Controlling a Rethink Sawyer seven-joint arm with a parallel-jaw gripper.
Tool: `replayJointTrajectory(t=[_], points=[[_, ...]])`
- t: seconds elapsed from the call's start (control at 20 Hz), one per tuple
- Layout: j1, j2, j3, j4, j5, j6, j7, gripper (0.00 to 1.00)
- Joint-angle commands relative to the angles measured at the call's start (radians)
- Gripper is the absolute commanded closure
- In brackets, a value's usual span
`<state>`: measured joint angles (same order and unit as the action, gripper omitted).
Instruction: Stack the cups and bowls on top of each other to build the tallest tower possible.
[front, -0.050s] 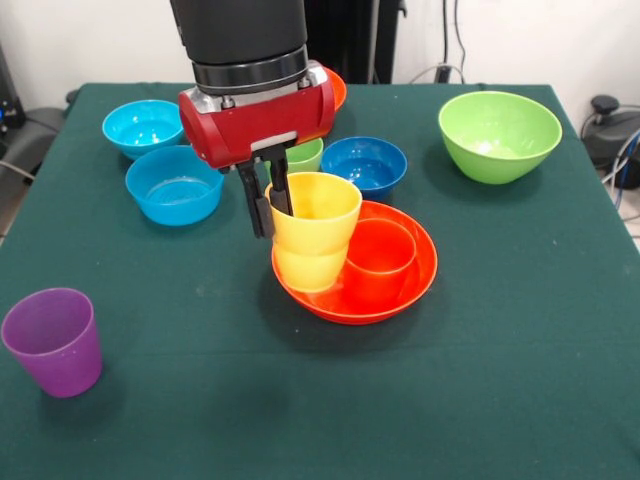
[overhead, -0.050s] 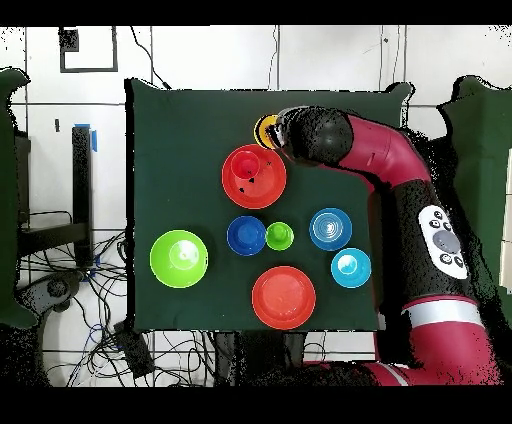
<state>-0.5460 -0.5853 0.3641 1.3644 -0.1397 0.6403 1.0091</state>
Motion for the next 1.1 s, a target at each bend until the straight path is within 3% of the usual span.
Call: replayJointTrajectory(t=[0.05,0.45,1.1], points=[[0.001,0.064,0.012,0.07,-0.049,0.028,0.049,1.0],[-0.003,0.07,0.025,0.068,-0.038,0.06,0.035,1.0],[-0.015,0.059,0.017,0.126,-0.049,-0.041,0.075,1.0]])
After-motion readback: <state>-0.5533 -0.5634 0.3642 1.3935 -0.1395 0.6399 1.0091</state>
